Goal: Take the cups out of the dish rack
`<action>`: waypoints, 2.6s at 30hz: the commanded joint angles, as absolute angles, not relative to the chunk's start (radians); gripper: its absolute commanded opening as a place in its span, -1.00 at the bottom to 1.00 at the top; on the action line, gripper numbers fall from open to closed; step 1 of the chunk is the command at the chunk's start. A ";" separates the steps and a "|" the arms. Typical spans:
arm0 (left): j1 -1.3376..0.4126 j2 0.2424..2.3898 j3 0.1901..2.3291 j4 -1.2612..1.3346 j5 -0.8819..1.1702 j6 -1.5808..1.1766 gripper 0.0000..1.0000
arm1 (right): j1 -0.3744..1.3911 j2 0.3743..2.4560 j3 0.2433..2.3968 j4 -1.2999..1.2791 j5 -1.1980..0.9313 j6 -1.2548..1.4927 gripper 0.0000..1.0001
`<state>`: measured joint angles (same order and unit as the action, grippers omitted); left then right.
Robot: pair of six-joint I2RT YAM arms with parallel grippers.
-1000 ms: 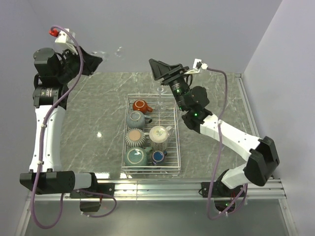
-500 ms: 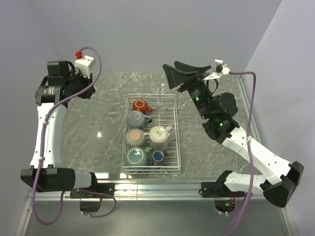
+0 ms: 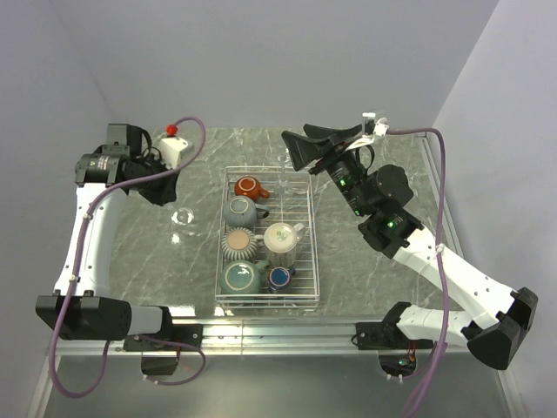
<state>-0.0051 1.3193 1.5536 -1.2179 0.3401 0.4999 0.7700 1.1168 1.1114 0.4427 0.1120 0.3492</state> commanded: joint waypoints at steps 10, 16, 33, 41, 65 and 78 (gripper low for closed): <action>-0.149 1.315 1.462 -1.220 0.348 0.598 -0.99 | 0.779 1.080 1.088 0.440 0.121 0.324 0.47; -0.160 1.364 1.476 -1.227 0.362 0.611 -0.99 | 0.779 1.085 1.094 0.433 0.121 0.321 0.47; -0.161 1.371 1.470 -1.192 0.316 0.623 -0.10 | 0.779 1.106 1.118 0.388 0.123 0.307 0.48; -0.161 1.341 1.523 -1.196 0.307 0.620 0.19 | 0.779 1.117 1.155 0.310 0.124 0.253 0.57; -0.161 1.186 1.712 -1.054 0.365 0.316 0.30 | 0.620 1.245 0.822 0.622 -0.192 -0.081 0.56; -0.160 1.158 1.706 -1.055 0.399 0.333 0.31 | 0.614 1.509 0.818 0.972 -0.100 -0.020 0.45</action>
<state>-0.1570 1.1751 1.7000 -1.0847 0.3546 0.3450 0.6189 1.4910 0.7929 0.8169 -0.1318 -0.0338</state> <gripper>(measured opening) 0.656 0.730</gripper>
